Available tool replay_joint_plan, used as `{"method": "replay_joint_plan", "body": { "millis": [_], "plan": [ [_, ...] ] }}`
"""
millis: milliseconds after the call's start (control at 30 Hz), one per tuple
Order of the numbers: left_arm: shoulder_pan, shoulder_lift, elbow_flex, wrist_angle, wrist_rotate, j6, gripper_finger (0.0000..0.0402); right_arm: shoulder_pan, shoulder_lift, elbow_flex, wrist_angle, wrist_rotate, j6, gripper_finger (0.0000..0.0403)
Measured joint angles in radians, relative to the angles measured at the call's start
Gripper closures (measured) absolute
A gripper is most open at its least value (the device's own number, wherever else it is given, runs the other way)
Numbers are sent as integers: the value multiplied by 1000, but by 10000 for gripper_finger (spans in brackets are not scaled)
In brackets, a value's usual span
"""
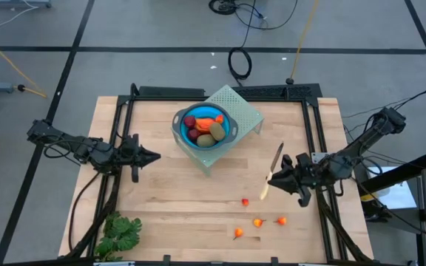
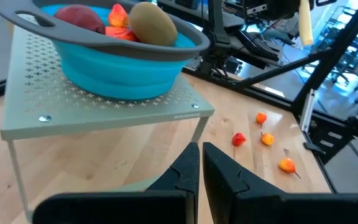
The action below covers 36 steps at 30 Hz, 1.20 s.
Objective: Pick & Place Fruit
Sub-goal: Put the knife on the shelf
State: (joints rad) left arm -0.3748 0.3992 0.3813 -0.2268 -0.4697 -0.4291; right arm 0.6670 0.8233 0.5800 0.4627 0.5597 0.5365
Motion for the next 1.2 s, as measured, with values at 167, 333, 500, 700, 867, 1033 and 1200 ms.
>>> {"method": "replay_joint_plan", "body": {
  "millis": [167,333,500,700,867,1033,1200],
  "plan": [
    [0,0,0,0,-41,-25,382,0,0,0,-75,101,11,353],
    [0,0,0,-1,-60,-47,382,-28,-1,0,-224,119,152,353],
    [0,22,0,-2,-82,-52,382,-75,-21,0,-359,109,260,353],
    [0,83,0,-1,-83,-59,382,-178,-77,0,-477,55,329,353],
    [0,139,0,-1,-83,-78,382,-308,-117,0,-542,-25,346,353],
    [0,173,0,26,-83,-62,382,-467,-121,72,-710,-160,361,353],
    [0,173,0,79,-85,17,382,-616,-76,207,-954,-250,357,353]
  ]
}}
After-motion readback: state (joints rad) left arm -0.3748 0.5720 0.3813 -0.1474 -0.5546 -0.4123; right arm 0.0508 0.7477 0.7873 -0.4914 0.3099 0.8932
